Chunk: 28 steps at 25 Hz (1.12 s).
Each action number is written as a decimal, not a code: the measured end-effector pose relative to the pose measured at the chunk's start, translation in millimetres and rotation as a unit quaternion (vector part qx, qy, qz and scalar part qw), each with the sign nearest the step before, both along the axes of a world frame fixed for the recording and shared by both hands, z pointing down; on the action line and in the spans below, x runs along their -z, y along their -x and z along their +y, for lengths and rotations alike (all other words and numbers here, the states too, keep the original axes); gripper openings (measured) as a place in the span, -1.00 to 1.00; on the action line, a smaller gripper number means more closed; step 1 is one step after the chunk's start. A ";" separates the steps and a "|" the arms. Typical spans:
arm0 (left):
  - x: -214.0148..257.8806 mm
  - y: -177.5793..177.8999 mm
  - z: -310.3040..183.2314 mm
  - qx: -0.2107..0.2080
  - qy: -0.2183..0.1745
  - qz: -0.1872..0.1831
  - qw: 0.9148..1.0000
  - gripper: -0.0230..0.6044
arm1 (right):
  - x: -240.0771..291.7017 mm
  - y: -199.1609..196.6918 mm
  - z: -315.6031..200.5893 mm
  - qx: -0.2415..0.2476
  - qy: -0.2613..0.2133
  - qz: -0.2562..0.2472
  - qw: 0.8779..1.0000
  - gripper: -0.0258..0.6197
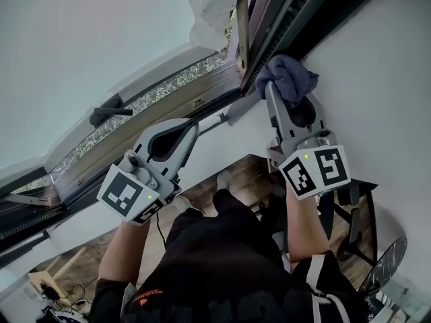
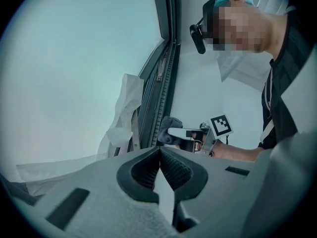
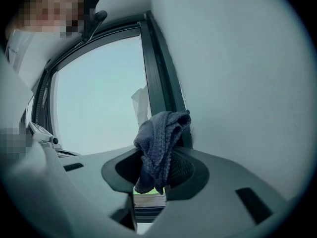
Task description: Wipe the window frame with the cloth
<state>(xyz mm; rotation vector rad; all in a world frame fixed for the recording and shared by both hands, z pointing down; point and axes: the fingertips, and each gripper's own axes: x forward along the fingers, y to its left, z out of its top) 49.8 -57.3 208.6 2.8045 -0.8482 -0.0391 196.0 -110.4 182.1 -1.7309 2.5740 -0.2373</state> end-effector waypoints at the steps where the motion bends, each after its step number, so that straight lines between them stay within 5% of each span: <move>1: -2.3 0.1 0.1 0.000 0.003 0.000 1.000 -0.86 | -3.7 -0.3 -0.7 -0.002 0.003 -0.002 1.000 -0.56; 28: -72.4 -3.5 4.9 -0.009 0.071 -0.014 0.997 -0.86 | -108.2 -5.3 -14.1 -0.032 0.071 -0.019 0.997 -0.55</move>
